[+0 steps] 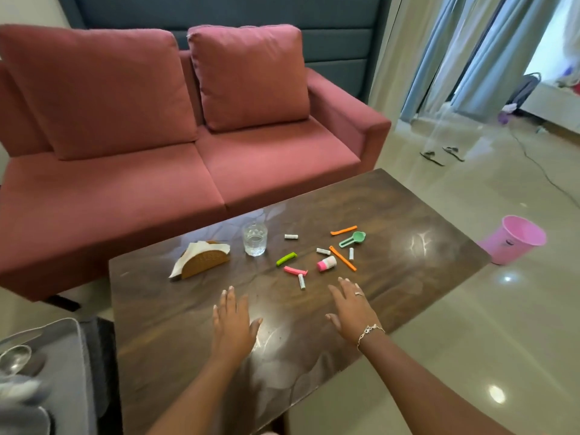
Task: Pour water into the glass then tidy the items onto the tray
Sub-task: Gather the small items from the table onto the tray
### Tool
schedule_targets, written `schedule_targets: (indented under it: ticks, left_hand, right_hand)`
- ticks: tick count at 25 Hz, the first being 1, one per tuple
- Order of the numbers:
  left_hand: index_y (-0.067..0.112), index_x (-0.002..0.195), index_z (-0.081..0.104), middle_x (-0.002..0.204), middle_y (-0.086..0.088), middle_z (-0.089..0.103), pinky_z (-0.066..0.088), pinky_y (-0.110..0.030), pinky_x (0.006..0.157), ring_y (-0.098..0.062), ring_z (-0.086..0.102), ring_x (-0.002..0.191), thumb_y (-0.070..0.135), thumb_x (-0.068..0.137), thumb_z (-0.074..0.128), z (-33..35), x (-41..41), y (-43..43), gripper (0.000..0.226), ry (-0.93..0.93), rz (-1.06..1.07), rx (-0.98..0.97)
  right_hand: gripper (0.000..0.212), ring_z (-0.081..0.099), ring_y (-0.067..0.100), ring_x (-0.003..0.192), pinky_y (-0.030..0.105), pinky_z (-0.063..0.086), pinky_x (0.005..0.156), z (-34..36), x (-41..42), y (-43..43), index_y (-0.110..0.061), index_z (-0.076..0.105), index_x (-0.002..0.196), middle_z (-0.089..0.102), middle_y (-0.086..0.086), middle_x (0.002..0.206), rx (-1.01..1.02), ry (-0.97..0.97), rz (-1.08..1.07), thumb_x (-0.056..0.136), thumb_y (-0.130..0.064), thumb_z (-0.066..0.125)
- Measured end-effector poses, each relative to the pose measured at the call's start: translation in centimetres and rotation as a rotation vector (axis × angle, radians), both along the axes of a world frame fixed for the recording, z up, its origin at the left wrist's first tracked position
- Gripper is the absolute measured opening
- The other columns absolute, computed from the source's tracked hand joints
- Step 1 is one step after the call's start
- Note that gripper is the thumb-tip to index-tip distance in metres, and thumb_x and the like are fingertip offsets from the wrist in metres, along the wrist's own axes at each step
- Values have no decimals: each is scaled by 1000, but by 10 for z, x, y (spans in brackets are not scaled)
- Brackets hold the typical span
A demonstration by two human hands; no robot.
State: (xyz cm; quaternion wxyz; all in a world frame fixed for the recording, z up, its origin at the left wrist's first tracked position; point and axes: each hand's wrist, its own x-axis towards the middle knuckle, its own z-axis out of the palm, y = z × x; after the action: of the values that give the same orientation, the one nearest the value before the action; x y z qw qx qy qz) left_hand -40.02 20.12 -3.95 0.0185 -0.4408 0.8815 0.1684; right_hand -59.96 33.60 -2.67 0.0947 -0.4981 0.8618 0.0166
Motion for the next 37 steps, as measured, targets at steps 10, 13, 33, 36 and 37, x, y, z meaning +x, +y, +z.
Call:
schedule_targets:
  ticks: [10,13,33,36,37]
  left_hand:
    - [17,138,28,156,-7,12,7,-40,118,-24,0,145,35,95,43,-20,-68,-62,48,-128,-78,78]
    - [18,129,40,151,-5,26,6,-40,118,-20,7,144,29,94,45,-30,-89,-75,37,-137,-131,82]
    - [4,119,45,126,-18,47,39,-43,89,-35,41,115,6,91,39,-149,-235,-121,29,-370,-516,15]
    - [3,118,46,124,-19,47,37,-44,92,-35,41,115,4,91,37,-164,-236,-120,28,-349,-527,-14]
    - [3,117,47,124,-20,48,36,-44,92,-36,42,114,4,92,35,-168,-235,-121,27,-334,-506,-4]
  right_hand:
    - [58,18,26,141,34,11,116,-20,-88,-50,-13,26,140,22,13,150,62,-95,-107,90,-31,50]
    - [55,22,24,140,34,11,116,-35,-104,-54,-14,30,137,26,13,149,94,-131,-122,89,-31,50]
    - [18,56,33,94,38,42,77,-153,-185,-239,-6,59,94,59,15,99,218,-215,603,84,-16,49]
    - [20,55,32,94,39,44,81,-171,-183,-257,-8,58,97,58,13,102,212,-178,743,80,-14,51]
    - [22,54,31,96,39,43,83,-178,-182,-263,-9,58,100,57,12,104,224,-162,790,81,-14,50]
